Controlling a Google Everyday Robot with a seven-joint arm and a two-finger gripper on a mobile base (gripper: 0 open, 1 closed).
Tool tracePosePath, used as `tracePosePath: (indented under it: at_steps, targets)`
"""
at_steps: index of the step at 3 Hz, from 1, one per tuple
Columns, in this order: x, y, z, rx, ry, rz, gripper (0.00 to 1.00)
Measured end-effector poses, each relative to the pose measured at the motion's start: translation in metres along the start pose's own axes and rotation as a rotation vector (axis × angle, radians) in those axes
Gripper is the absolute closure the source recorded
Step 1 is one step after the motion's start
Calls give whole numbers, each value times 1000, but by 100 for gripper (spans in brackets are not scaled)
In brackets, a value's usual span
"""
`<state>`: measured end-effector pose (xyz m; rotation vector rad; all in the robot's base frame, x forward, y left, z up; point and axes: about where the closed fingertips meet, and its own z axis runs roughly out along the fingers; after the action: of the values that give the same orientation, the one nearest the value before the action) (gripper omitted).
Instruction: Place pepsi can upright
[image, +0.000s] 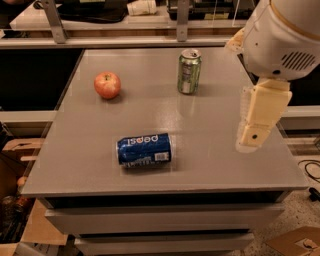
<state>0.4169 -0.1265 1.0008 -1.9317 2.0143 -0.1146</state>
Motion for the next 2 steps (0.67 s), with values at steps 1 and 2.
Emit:
tracePosePath:
  at_steps: [1, 2]
  targets:
    - [-30, 4, 6, 3, -2, -70, 0]
    - [-76, 13, 24, -27, 8, -188, 0]
